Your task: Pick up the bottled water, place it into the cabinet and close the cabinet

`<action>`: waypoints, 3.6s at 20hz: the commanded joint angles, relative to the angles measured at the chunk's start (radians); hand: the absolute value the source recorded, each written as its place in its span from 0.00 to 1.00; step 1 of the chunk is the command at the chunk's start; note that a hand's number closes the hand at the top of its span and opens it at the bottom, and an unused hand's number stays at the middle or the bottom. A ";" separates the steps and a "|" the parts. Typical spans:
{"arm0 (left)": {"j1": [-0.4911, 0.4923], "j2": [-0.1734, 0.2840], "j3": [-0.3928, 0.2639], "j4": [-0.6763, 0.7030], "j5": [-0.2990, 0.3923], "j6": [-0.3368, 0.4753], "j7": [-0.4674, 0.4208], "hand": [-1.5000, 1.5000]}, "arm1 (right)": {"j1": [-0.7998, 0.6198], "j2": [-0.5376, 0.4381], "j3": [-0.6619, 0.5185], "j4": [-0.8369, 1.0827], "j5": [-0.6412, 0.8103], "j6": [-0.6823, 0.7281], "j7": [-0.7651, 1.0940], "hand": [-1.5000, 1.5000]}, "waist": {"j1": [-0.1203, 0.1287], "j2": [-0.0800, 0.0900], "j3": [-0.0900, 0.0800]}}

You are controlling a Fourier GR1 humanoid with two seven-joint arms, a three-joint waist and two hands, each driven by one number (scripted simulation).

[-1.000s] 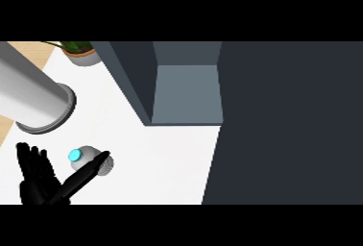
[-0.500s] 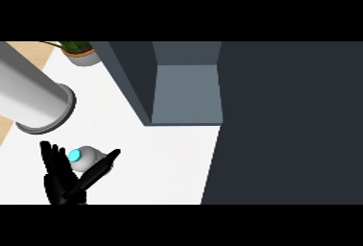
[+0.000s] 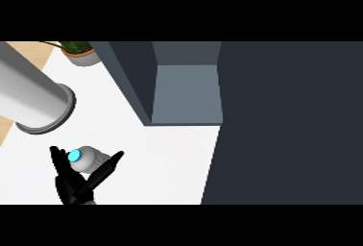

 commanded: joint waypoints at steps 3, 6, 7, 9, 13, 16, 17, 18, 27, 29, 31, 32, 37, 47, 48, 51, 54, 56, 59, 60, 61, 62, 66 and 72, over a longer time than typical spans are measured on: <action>-0.019 0.000 -0.002 0.080 0.061 -0.016 -0.068 0.00 | 0.067 -0.051 0.039 -0.138 0.094 0.002 0.035 0.00 | 0.000 -0.001 0.001; -0.077 0.000 0.069 0.215 0.108 -0.062 -0.160 0.00 | 0.053 -0.058 0.012 -0.087 0.055 0.002 -0.009 0.00 | -0.001 0.001 0.001; -0.063 0.000 0.013 0.172 0.111 -0.030 -0.159 0.00 | -0.035 -0.029 -0.013 -0.111 0.061 -0.002 0.092 0.00 | 0.005 0.001 0.000; -0.097 0.000 0.017 0.274 0.196 -0.051 -0.248 0.00 | 0.027 -0.043 0.027 -0.129 0.073 -0.012 0.047 0.00 | -0.002 0.000 0.000; -0.074 0.000 0.037 0.255 0.208 -0.140 -0.301 0.00 | 0.037 -0.043 0.025 -0.070 0.067 -0.015 -0.005 0.00 | 0.002 0.000 0.001; -0.095 0.000 -0.025 0.286 0.278 -0.107 -0.352 0.00 | 0.017 -0.061 0.044 -0.155 0.086 -0.028 0.085 0.00 | -0.002 -0.001 0.000; -0.066 0.000 -0.057 0.298 0.315 -0.155 -0.382 0.00 | -0.012 -0.026 0.037 -0.053 0.086 -0.035 0.039 0.00 | 0.002 0.000 0.000; -0.029 0.020 0.028 0.297 0.266 -0.255 -0.371 0.00 | 0.053 -0.070 0.077 -0.135 0.095 -0.034 0.044 0.00 | -0.001 -0.001 0.000; -0.101 0.010 0.009 0.350 0.332 -0.292 -0.407 1.00 | -0.014 -0.051 0.068 -0.112 0.123 -0.074 0.109 0.00 | 0.003 0.000 0.000; -0.180 0.020 0.045 0.421 0.357 -0.313 -0.423 1.00 | -0.047 -0.054 0.059 -0.156 0.132 -0.089 0.159 0.00 | -0.002 0.000 -0.001; -0.170 0.000 0.015 0.383 0.355 -0.310 -0.435 1.00 | 0.029 -0.086 0.094 -0.138 0.118 -0.069 0.053 0.00 | -0.004 -0.002 0.001; -0.160 0.013 0.049 0.419 0.363 -0.369 -0.442 1.00 | -0.015 -0.075 0.046 -0.128 0.086 -0.065 0.086 0.00 | 0.001 0.000 0.000; -0.153 0.000 -0.017 0.342 0.349 -0.364 -0.444 1.00 | 0.019 -0.112 0.014 -0.103 0.046 -0.052 0.002 0.00 | 0.000 -0.001 0.001; -0.147 0.130 -0.287 0.261 0.157 -0.651 -0.258 1.00 | -0.020 -0.121 -0.008 -0.127 0.018 -0.072 0.071 0.00 | 0.003 -0.002 0.001; -0.089 0.140 -0.308 0.210 0.150 -0.669 -0.259 1.00 | -0.025 -0.094 0.056 -0.124 0.070 -0.093 0.068 0.00 | 0.006 -0.004 0.001; -0.097 0.150 -0.325 0.087 0.138 -0.606 -0.158 1.00 | -0.058 -0.093 0.036 -0.105 0.075 -0.097 0.072 0.00 | 0.009 -0.003 0.001; -0.080 0.125 -0.335 -0.043 0.171 -0.581 -0.056 1.00 | -0.055 -0.080 0.021 -0.060 0.040 -0.100 0.058 0.00 | 0.011 -0.002 0.002; -0.040 0.149 -0.329 -0.104 0.170 -0.588 -0.036 1.00 | 0.019 -0.113 0.051 -0.089 0.052 -0.085 -0.004 0.00 | 0.007 -0.002 0.002; -0.001 0.110 -0.378 -0.139 0.122 -0.546 -0.040 1.00 | 0.031 -0.113 0.126 -0.115 0.119 -0.105 0.018 0.00 | 0.004 -0.003 0.001; -0.072 0.123 -0.324 -0.098 0.136 -0.557 -0.024 1.00 | 0.004 -0.109 0.095 -0.139 0.107 -0.109 0.073 0.00 | 0.003 -0.001 0.001; -0.062 0.129 -0.347 -0.185 0.123 -0.505 0.024 1.00 | 0.015 -0.132 0.065 -0.153 0.089 -0.112 0.061 0.00 | 0.003 -0.003 0.001; -0.077 0.142 -0.353 -0.231 0.108 -0.478 0.079 1.00 | -0.019 -0.098 0.063 -0.071 0.069 -0.106 0.024 0.00 | 0.007 -0.001 0.001; -0.114 0.081 -0.410 -0.286 0.041 -0.366 0.140 1.00 | -0.028 -0.120 0.066 -0.138 0.083 -0.126 0.089 0.00 | 0.003 -0.002 0.001; -0.236 0.033 -0.381 -0.211 -0.007 -0.360 0.162 1.00 | -0.018 -0.102 0.071 -0.121 0.076 -0.125 0.071 0.00 | -0.002 0.000 0.001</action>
